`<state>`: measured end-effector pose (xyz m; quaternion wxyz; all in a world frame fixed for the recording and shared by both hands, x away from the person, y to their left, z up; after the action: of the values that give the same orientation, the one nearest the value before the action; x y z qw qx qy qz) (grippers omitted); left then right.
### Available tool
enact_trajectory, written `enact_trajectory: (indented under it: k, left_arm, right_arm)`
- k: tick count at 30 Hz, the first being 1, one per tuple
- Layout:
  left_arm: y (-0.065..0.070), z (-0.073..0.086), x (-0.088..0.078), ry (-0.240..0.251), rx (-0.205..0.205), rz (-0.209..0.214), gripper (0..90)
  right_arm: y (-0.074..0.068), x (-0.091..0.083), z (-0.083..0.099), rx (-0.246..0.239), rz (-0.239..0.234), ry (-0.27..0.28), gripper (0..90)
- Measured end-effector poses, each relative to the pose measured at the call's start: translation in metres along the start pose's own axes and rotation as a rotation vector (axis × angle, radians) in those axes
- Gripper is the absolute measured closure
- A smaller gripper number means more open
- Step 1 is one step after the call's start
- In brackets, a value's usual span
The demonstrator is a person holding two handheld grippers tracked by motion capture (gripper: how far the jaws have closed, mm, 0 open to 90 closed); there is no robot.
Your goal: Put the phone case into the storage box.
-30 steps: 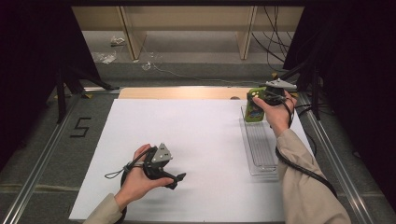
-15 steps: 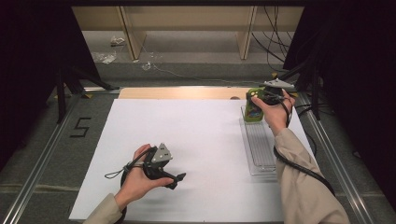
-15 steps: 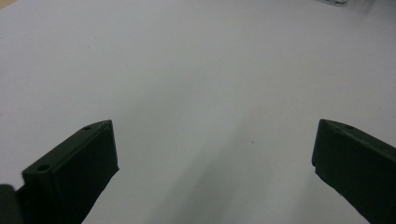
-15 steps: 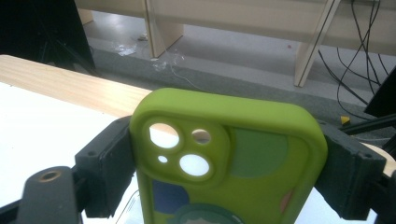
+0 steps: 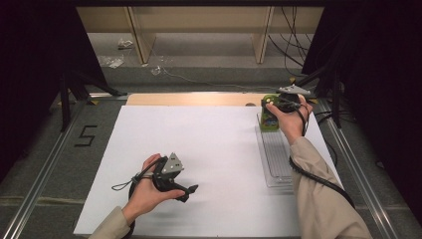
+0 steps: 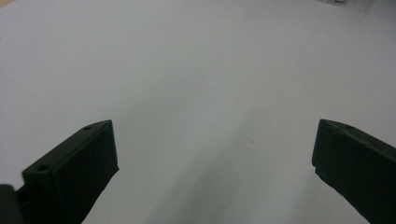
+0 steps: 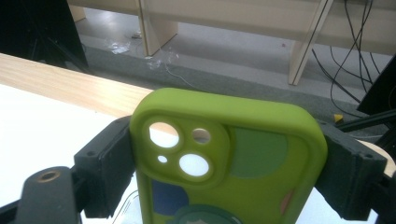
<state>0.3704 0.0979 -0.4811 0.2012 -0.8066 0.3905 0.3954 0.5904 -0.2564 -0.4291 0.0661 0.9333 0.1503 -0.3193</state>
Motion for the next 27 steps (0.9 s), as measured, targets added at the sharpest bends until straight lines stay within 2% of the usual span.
enact_trajectory:
  k: [10,19,27]
  left_arm:
    - [0.0002,-0.0001,0.0001,0.000,0.001,0.000,0.0]
    - [0.0003,0.0000,0.0003,-0.001,0.002,0.000,0.0]
    - [0.0005,-0.0001,0.0004,-0.001,0.001,0.000,0.0]
  right_arm:
    - [-0.0009,0.0045,-0.0003,0.009,0.031,0.007,15.4]
    - [0.0007,0.0075,-0.0009,0.026,0.038,-0.006,3.9]
    - [0.0033,0.0057,-0.0003,0.029,0.037,-0.018,1.9]
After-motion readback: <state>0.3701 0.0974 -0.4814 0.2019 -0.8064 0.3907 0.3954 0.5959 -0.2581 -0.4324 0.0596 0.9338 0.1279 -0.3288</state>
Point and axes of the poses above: each handheld gripper's, and its own axes: x roughly forward along the jaws, z roughly out of its underside, y roughly to its right, the point moved 4 cm from there along x, roughly forward along the jaws, and after that the axes turned 12 degrees about -y, right-handed, at the moved point
